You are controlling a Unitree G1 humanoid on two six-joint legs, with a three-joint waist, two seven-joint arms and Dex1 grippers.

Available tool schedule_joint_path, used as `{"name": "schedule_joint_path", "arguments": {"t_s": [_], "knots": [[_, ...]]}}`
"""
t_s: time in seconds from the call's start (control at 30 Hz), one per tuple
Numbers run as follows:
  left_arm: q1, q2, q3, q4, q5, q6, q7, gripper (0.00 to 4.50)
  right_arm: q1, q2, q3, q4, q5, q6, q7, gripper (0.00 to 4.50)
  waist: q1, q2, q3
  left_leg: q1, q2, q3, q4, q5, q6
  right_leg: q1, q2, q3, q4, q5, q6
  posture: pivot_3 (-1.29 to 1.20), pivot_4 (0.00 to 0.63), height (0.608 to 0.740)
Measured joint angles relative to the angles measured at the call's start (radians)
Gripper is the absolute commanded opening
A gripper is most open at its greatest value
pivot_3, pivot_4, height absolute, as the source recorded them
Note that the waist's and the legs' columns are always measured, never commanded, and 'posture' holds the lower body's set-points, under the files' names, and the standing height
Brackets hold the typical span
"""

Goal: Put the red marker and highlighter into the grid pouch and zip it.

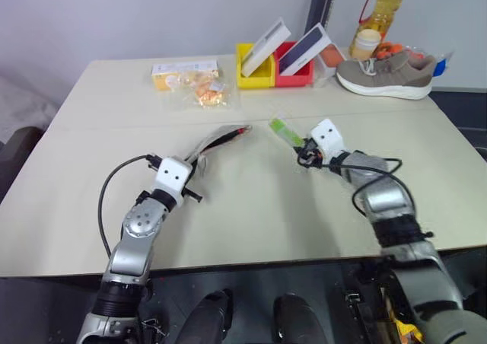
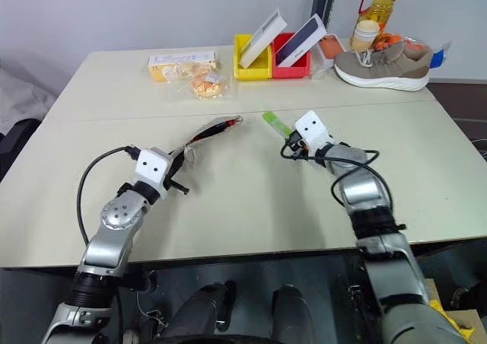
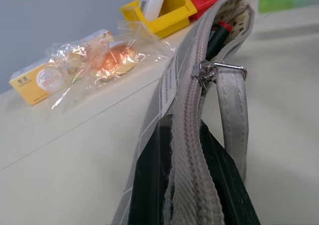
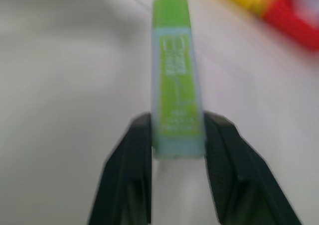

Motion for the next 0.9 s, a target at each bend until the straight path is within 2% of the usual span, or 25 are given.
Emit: {"name": "schedule_joint_path", "arguments": {"t_s": [0.13,0.27,0.47,0.9], "knots": [[-0.005,0.014,0.001,0.014,-0.021,-0.003,-0.036,0.00,0.085,-0.078,0.008,-0.218,0.086,0.046,0.155,0.86,-0.006,0.000,0.000,0.000,0.002,0.001,0.000,0.000,0.000,0.000,0.001,0.000,0.000,0.000,0.000,0.00,0.150,0.740],[-0.009,0.015,-0.002,0.014,-0.033,-0.016,-0.063,0.00,0.086,-0.073,0.010,-0.302,0.115,0.107,0.169,0.86,0.001,0.000,0.000,0.000,0.002,0.001,0.001,0.000,0.000,0.000,0.001,0.001,0.000,0.000,-0.001,0.00,0.150,0.740],[-0.006,0.018,-0.011,0.010,-0.045,-0.023,-0.096,0.00,0.059,-0.043,0.062,-0.307,0.094,0.144,0.141,0.86,0.003,0.000,0.000,0.000,0.002,0.002,0.001,0.000,0.000,0.000,0.001,0.001,-0.001,0.000,-0.001,0.00,0.150,0.740],[0.049,0.031,-0.031,-0.062,-0.045,-0.032,-0.162,0.00,0.037,-0.057,0.130,-0.287,0.028,0.127,0.150,0.86,0.002,0.000,0.000,0.000,0.002,0.002,0.000,0.000,0.000,0.000,0.001,0.001,-0.001,0.000,-0.001,0.00,0.150,0.740]]}}
